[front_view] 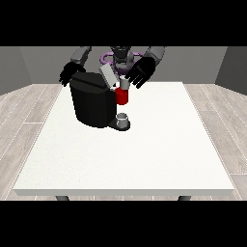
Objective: Insert the coffee pod into the coffee machine and close the lid
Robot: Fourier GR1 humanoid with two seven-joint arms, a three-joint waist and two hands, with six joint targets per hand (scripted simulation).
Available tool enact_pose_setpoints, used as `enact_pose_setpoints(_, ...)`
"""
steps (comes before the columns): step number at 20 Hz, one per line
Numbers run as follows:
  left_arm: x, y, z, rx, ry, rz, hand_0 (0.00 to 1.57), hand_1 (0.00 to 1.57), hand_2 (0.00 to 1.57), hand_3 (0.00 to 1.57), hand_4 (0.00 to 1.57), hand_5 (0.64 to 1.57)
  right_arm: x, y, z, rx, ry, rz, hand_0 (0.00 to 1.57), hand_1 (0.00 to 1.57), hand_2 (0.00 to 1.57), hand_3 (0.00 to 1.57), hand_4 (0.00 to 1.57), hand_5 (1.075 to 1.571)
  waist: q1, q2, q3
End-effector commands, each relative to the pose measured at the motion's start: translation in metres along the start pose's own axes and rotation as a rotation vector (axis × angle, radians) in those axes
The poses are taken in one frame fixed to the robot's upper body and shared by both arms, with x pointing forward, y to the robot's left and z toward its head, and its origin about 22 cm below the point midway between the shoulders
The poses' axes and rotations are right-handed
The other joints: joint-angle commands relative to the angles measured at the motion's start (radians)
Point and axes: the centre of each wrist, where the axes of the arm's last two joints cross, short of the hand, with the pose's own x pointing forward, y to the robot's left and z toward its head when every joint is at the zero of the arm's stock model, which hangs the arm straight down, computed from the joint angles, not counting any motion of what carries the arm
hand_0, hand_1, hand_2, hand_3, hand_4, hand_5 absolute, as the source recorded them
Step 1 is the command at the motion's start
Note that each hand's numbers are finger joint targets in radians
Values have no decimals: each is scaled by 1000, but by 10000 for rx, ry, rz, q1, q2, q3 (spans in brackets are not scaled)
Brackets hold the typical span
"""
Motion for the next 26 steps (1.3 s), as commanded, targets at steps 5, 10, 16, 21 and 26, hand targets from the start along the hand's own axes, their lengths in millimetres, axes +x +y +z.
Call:
enact_pose_setpoints(5, 6, -31, -1, -253, -176, 43, 1268, 1268, 1300, 1217, 512, 1571, -3, -22, 1, -295, 117, 9, 0, 0, 0, 0, 481, 1571, 14, -23, 2)
enact_pose_setpoints(10, 5, -20, -2, -394, -374, -90, 1183, 1183, 1251, 1180, 499, 1571, -2, -7, 0, -560, 50, -150, 0, 0, 0, 0, 530, 1571, 200, 80, 0)
enact_pose_setpoints(16, 15, -28, -6, -389, -388, 6, 1190, 1190, 1269, 1201, 515, 1571, 0, -31, -8, -569, -234, -366, 0, 0, 0, 0, 499, 1571, 151, 323, 4)
enact_pose_setpoints(21, 13, -36, -5, -499, -184, -237, 1184, 1184, 1248, 1186, 488, 1571, 7, -19, -13, -723, -264, -371, 0, 0, 0, 0, 513, 1571, 319, 270, 1)
enact_pose_setpoints(26, 13, -17, -7, -769, -154, -194, 1249, 1249, 1282, 1181, 480, 1571, 3, -21, -11, -917, 24, -198, 0, 0, 0, 0, 448, 1571, 307, 262, 0)
